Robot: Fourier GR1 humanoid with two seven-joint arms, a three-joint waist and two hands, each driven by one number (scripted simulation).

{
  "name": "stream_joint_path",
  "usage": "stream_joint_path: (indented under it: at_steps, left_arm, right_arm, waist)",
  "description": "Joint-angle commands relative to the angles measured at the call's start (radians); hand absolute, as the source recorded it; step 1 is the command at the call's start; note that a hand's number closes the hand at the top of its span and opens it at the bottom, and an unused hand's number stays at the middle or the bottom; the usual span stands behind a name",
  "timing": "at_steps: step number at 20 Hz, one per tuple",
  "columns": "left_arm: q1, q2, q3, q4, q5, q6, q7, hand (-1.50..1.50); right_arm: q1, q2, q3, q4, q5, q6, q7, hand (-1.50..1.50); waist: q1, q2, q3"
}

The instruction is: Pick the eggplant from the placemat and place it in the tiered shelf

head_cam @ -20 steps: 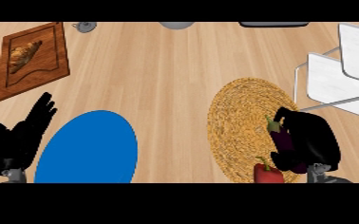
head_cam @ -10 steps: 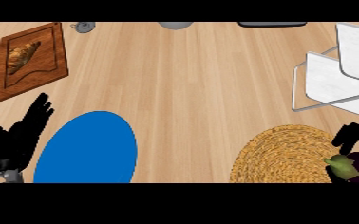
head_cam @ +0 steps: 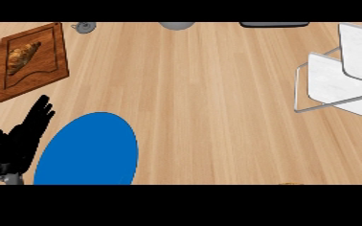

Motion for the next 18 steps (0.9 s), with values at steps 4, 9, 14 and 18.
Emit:
stream_joint_path:
  at_steps: [4, 9, 14, 18]
  left_arm:
    - [-0.011, -0.031, -0.022, 0.055, -0.041, 0.012, -0.058, 0.00]
    - [-0.014, -0.033, -0.017, 0.024, -0.032, 0.013, -0.026, 0.00]
    - [-0.024, 0.000, 0.010, 0.010, -0.011, -0.020, -0.005, 0.00]
    - [-0.050, -0.029, -0.013, 0.051, -0.038, -0.007, -0.030, 0.00]
  right_arm:
    - [-0.157, -0.159, -0.263, -0.059, -0.394, 0.034, 0.272, 1.50]
    - [-0.290, -0.409, -0.385, 0.015, -0.522, -0.004, 0.428, 1.50]
    - [-0.322, -0.597, -0.395, 0.142, -0.491, 0.036, 0.452, 1.50]
    - [-0.379, -0.714, -0.297, 0.268, -0.408, -0.002, 0.432, 1.50]
  waist:
    - [0.009, 0.004, -0.001]
    - [0.017, 0.003, -0.001]
    - [0.028, 0.006, 0.000]
    - [0.038, 0.012, 0.000]
